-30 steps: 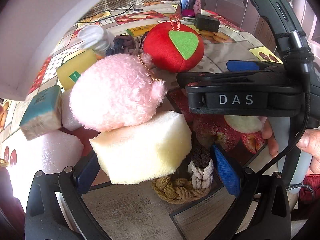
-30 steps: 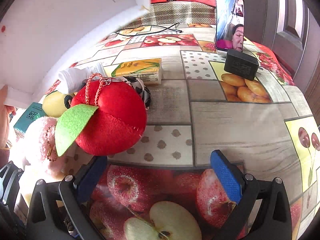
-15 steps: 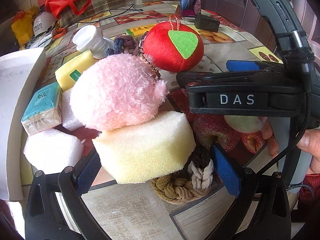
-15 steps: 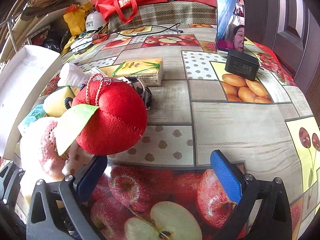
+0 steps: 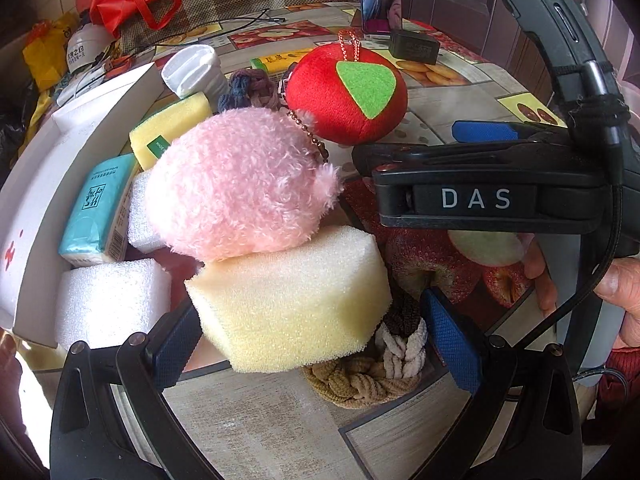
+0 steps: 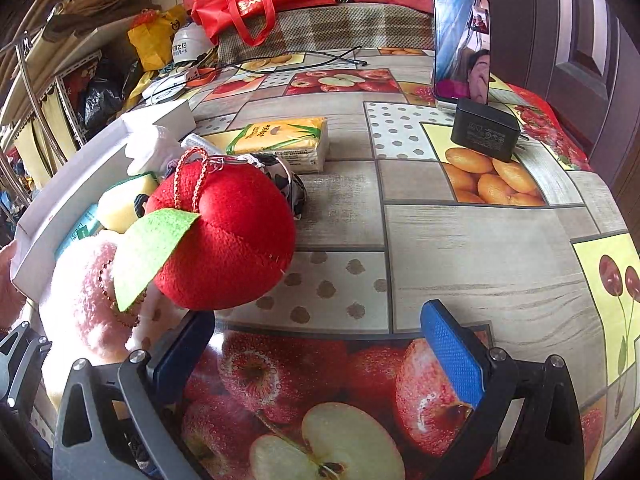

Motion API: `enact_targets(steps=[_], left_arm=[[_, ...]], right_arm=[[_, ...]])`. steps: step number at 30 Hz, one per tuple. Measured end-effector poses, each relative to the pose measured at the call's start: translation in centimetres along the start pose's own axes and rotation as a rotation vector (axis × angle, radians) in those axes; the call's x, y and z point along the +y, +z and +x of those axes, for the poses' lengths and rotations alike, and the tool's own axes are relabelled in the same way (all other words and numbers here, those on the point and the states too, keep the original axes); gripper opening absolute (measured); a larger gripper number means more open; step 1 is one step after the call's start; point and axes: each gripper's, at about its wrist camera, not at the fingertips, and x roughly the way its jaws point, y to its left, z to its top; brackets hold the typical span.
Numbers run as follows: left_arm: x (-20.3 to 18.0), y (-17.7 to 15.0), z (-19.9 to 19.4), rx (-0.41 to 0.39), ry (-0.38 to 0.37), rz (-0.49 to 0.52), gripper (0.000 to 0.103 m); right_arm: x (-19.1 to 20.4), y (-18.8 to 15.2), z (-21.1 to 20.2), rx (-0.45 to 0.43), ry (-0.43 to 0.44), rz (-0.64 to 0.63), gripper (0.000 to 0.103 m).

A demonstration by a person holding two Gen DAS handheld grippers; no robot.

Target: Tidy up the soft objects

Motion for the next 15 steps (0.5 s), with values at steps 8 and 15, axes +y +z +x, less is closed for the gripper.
enact_targets(steps=[8,15], left_arm=[[0.0,0.0,0.0,0.0,0.0,0.0,0.103],[0.01,0.0,0.01,0.0,0.0,0.0,0.103]], right_arm=[[0.03,0.0,-0.01,0.0,0.0,0.0,0.103],[0.01,-0.01,0.0,0.001,-0.001,-0.001,0.103]])
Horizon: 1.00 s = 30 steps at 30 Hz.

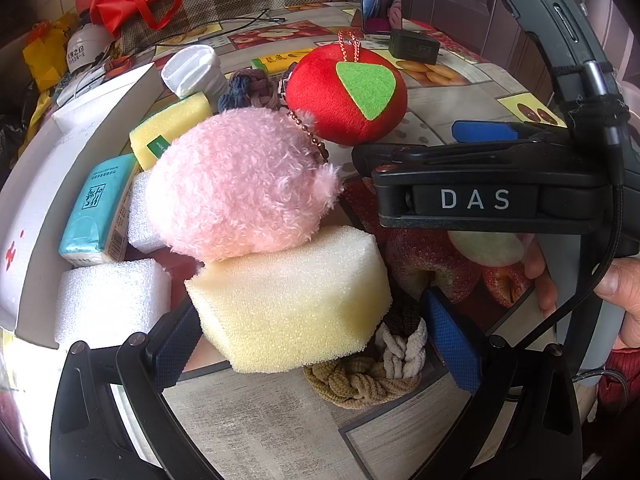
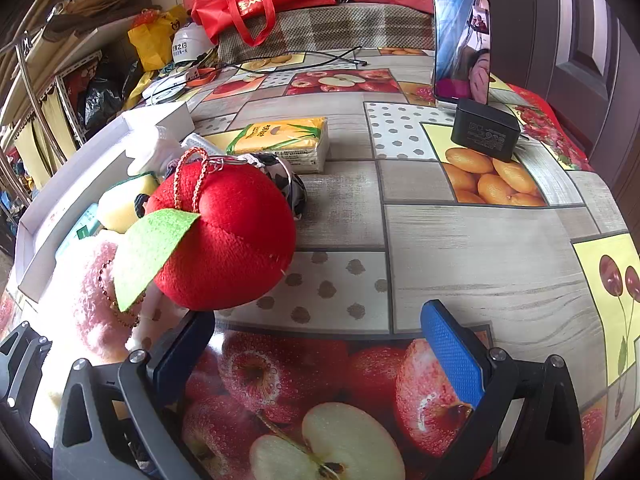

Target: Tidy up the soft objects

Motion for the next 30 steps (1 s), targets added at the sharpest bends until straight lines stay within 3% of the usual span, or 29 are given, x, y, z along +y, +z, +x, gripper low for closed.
enact_targets(steps=[12,15,17,23,27,30], left_arm=[[0.4,-0.3,-0.4,-0.005,-0.007,-0.02,0.103],[1.8,-1.8,-2.8,-0.062,-0.15,-0.107,0.103],[3.0,-3.1,-5.1,-0.12,-0.182,-0.146,0.103],[6.8,-4.6,-10.8,-0.295,-0.09,-0.19,0.103],[8.0,-4.8,-10.7,-0.298,-0.034,-0.182,0.103],[8.5,-4.9,-9.7,-0.274,-0.039,-0.176,0.103]], right_arm=[[0.2,0.0,-0.2,-0.007,0.014,0.01,0.103],[-1.1,-0.2,-0.9,-0.035,0.094,0.061,0.103],[-1.6,-0.6,-1.7,-0.055,0.197,0.086,0.103],[-0.8,-1.3,-5.6,-0.248,0.318,0.041,0.103],[0.2,-1.4,-6.8,-0.345,0.298,-0.033,0.103],[0.0,-0.8,-6.1,-0.31,0.274,-0.035,0.103]])
